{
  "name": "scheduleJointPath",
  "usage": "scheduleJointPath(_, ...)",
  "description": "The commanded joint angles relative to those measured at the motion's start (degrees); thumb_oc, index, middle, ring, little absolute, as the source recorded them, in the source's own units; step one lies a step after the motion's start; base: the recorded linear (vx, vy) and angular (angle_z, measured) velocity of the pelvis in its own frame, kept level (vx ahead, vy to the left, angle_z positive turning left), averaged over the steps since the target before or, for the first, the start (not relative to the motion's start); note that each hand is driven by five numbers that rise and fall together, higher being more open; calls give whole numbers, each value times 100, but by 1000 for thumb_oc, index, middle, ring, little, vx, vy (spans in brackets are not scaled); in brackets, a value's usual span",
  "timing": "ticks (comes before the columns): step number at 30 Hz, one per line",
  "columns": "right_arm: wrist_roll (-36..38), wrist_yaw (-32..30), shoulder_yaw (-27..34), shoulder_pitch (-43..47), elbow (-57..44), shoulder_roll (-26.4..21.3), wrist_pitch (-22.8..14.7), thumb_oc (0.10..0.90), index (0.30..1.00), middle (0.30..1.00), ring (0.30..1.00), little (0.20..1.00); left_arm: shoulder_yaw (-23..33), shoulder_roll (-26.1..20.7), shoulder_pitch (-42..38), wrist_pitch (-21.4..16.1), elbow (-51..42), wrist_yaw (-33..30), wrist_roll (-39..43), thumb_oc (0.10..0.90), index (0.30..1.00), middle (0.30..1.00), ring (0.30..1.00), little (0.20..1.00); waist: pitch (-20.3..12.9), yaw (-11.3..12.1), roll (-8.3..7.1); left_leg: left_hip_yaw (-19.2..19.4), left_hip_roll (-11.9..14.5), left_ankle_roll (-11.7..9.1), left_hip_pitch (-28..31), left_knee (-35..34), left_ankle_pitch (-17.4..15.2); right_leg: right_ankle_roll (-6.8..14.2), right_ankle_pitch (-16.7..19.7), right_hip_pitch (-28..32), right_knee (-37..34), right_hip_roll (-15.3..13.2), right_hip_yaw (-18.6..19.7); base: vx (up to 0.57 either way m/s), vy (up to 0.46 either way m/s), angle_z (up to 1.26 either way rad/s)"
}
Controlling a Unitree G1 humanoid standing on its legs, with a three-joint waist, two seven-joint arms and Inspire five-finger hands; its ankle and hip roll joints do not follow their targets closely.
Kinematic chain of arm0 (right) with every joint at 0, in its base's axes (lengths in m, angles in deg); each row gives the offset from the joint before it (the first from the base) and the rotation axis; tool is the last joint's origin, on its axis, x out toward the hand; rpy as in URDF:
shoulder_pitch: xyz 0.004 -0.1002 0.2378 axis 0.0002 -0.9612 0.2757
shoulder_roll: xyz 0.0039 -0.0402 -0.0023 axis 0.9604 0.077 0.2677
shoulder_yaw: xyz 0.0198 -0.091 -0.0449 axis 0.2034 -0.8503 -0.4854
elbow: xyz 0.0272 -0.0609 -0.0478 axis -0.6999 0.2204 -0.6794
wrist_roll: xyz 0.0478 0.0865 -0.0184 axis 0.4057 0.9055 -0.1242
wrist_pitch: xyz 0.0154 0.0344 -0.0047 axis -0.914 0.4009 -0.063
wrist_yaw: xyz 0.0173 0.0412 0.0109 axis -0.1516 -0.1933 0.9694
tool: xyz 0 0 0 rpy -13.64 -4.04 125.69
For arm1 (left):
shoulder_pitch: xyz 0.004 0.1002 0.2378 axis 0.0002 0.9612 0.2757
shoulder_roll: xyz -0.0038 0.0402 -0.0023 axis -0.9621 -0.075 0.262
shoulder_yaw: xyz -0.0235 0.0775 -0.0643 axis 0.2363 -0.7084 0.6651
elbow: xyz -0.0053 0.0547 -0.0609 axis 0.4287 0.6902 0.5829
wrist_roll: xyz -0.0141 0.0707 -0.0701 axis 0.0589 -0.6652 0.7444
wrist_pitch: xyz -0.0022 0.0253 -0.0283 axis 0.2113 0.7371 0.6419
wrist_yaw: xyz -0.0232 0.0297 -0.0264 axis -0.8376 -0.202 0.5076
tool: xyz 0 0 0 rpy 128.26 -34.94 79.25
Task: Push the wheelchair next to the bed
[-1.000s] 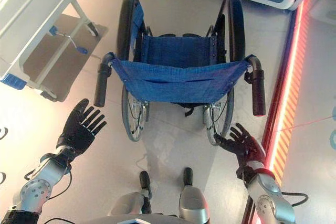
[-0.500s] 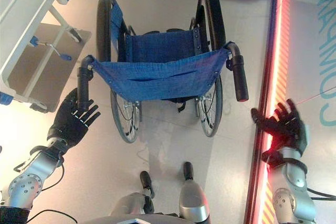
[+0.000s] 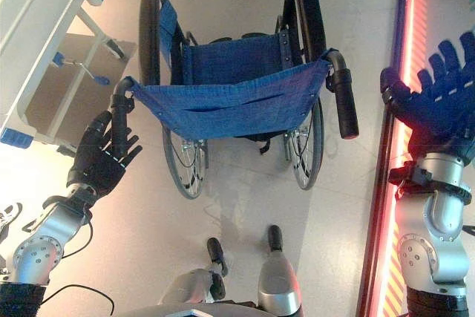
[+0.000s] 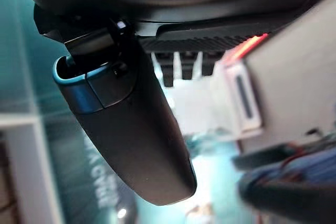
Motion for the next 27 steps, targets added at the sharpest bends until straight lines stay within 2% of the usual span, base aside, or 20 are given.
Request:
scheduleJointPath(1,235,412,13,445,-702,-439,-544,800,900,900,900,900,712,-334,-356,-619,-298,163,22,800,900,900,900,900,-550,-13,-299,-33,149,-314,-650,765,-17,-24,-146,-287,460,-224,5,0,0,0)
scheduleJointPath(4,342,575,-240,667,-781,-494,-211,800,900,900,900,900,694,-431,-445,-581,-335,204,-6,800,900,900,900,900,-547,48,-325,-71,148,-317,-684,796,-11,-42,-143,-283,460,-229,-29,0,0,0)
scheduleJointPath(11,738,784,-570,960,-830,-594,57,800,900,900,900,900,688,-728,-649,-516,-423,380,25,800,900,900,900,900,-482,149,-401,-145,161,-332,-780,855,-2,-57,-119,-306,458,-230,-126,-13,-43,11)
scheduleJointPath(14,1153,974,-726,1023,-872,-585,335,800,900,900,900,900,670,-877,-733,-441,-489,451,20,800,900,900,900,900,-457,197,-441,-179,169,-335,-818,873,3,-60,-106,-317,455,-224,-168,-13,-41,5)
scheduleJointPath(19,1236,983,-828,932,-851,-612,682,800,900,900,900,900,635,-1045,-758,-389,-585,505,53,800,900,900,900,900,-425,242,-505,-222,191,-342,-890,907,20,-56,-88,-342,456,-207,-220,-11,-44,3)
scheduleJointPath(23,1344,993,-837,811,-791,-691,704,800,900,900,900,900,620,-1158,-753,-389,-611,494,134,800,900,900,900,900,-394,257,-554,-243,205,-346,-919,903,40,-53,-63,-358,438,-189,-242,-13,-43,0)
scheduleJointPath(27,1093,710,-788,701,-673,-801,733,800,900,900,900,900,597,-1247,-742,-428,-610,532,173,800,900,900,900,900,-369,259,-596,-254,210,-350,-931,897,46,-43,-48,-371,428,-171,-249,-7,-24,-1)
